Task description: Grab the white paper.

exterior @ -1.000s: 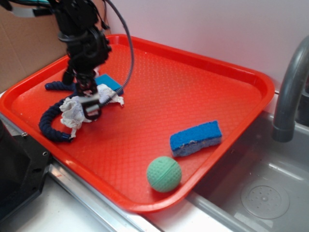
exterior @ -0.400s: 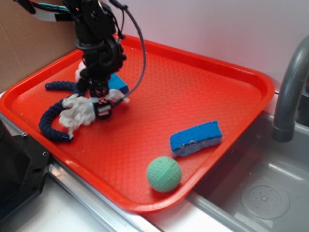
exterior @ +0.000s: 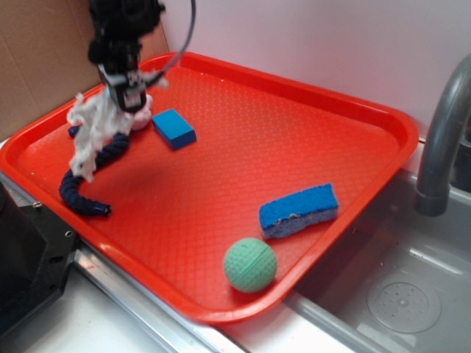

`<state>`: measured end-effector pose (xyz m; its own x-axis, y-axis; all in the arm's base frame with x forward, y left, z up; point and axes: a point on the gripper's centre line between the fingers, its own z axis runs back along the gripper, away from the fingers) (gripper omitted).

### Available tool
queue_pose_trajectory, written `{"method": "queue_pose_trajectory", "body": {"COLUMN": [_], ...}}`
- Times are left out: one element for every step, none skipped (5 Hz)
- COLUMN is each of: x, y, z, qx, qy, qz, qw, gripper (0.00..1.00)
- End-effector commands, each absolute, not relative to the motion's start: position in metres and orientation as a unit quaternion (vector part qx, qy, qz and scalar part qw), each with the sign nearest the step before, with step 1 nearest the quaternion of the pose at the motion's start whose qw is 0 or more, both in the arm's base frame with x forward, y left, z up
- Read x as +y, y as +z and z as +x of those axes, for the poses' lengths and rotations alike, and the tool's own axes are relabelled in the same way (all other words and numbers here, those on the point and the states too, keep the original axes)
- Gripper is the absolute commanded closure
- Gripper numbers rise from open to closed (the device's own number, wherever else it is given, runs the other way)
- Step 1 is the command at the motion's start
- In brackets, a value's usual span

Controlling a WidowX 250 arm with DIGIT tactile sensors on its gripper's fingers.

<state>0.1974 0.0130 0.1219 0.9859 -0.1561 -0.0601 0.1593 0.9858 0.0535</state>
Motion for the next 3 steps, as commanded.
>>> {"method": "queue_pose_trajectory", "body": {"x": [0.006, 0.003, 0.003], "y": [0.185, 0.2, 0.208], "z": [0.251, 0.257, 0.252], "qx": [-0.007, -0.042, -0.065], "qy": [0.003, 0.0, -0.006], "qz": [0.054, 0.05, 0.042], "qw": [0.999, 0.998, 0.997], "gripper": [1.0, 1.0, 1.0]}}
